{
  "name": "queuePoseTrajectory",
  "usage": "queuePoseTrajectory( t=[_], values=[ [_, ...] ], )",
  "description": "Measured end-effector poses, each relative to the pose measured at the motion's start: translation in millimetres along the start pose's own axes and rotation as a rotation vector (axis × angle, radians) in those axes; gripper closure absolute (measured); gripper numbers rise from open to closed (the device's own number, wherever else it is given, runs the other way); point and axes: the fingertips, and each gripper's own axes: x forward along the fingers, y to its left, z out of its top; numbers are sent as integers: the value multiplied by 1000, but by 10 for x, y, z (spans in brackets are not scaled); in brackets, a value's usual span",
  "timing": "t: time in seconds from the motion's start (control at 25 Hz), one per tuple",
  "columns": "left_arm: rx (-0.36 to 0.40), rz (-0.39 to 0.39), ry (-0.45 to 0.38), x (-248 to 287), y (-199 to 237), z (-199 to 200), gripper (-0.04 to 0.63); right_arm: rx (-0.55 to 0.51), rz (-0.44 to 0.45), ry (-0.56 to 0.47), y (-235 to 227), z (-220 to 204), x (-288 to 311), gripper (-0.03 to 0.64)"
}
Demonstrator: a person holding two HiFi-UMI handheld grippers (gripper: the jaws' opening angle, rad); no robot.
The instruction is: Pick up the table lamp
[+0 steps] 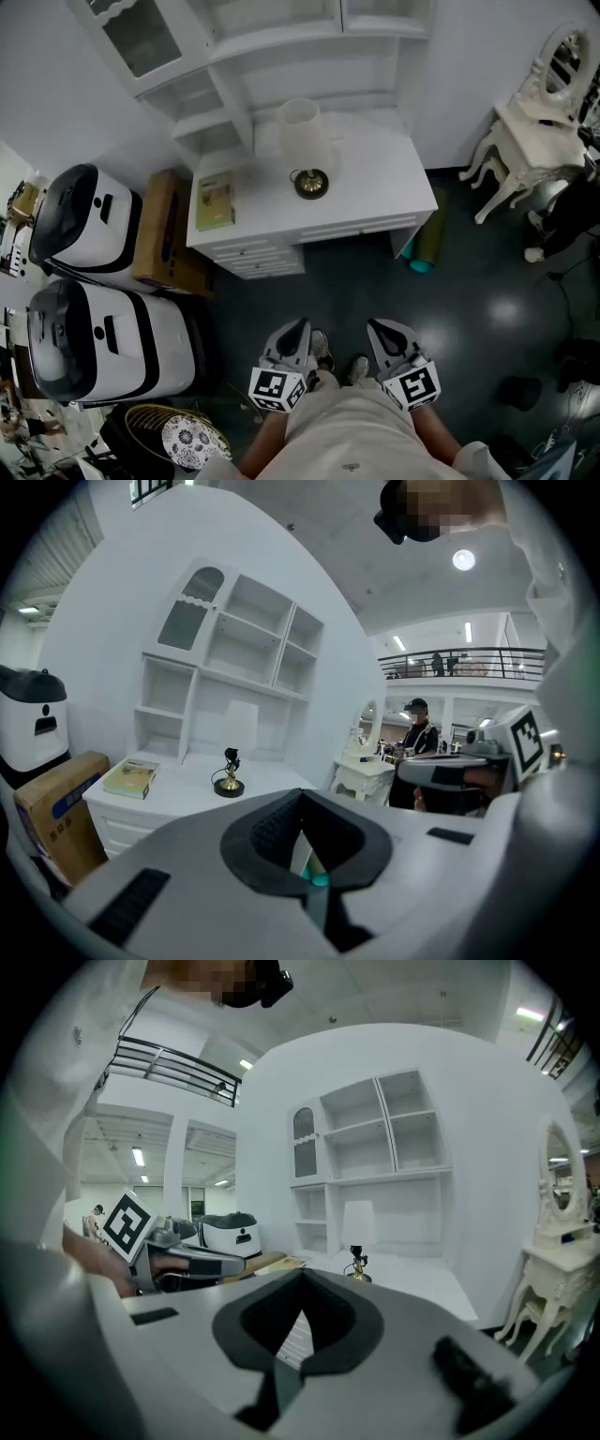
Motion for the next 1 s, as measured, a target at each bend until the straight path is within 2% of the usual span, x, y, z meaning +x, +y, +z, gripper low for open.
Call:
queuePoseTrajectory(
  t=[0.12,0.36,0.56,0.68,0.8,1.0],
  values=[
    [28,-25,-17,123,146,136,588,-16,-20,-2,-40,94,187,606],
    [79,-44,16,325,501,232,587,-37,-30,-17,28,295,645,605],
    [100,-50,13,435,822,333,588,-49,-52,6,37,293,956,605],
    [116,-99,26,491,926,341,588,-77,-104,36,7,351,1074,604],
    [150,-131,44,553,1030,308,588,-103,-119,40,18,353,1150,605],
    [120,-119,31,729,1149,400,586,-87,-123,62,-101,311,1242,606]
  ],
)
